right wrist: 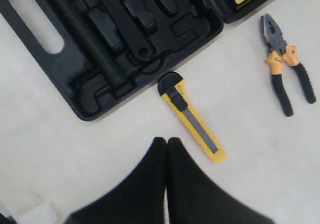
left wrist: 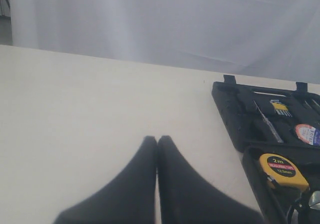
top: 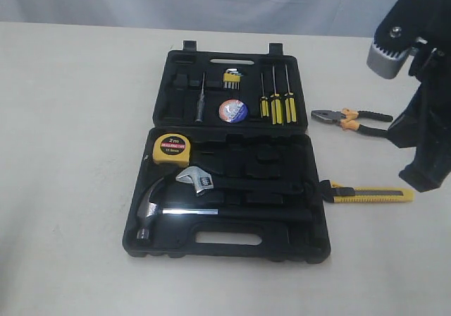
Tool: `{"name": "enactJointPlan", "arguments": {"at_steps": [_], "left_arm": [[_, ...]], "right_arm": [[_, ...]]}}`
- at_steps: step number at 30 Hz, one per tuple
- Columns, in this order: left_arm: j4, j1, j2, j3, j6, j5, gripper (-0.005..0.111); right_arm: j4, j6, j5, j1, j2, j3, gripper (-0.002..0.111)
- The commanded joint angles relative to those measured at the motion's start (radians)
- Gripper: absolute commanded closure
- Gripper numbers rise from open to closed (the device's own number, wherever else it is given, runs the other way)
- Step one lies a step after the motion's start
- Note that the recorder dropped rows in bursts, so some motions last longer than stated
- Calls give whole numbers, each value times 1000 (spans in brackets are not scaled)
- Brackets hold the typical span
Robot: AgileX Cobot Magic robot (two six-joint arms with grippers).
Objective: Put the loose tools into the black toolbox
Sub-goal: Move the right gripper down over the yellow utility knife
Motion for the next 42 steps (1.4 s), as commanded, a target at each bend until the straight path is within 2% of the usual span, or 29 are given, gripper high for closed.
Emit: {"name": "enactJointPlan", "arguments": {"at_steps": [1, 10, 16, 30, 39, 42], "left_arm": [[-5, -6, 4, -5, 0, 1, 107], [-5, -6, 4, -5, 0, 1, 107], [-5, -6, 4, -5, 0, 1, 107], [-5, -6, 4, -5, 0, 1, 107], [-5, -6, 4, -5, 0, 1, 107], [-5, -6, 4, -5, 0, 1, 107]], "right_arm": [[-64, -54, -2, 2, -3, 3, 108], [-20, -30, -23, -11, 59, 3, 109], [27, -234, -29, -55, 166, 3, 109], [66, -328, -62, -157, 298, 3, 109], [55, -331, -75, -159, 339, 3, 108], [36, -330, -77, -159, 346, 3, 103]]}}
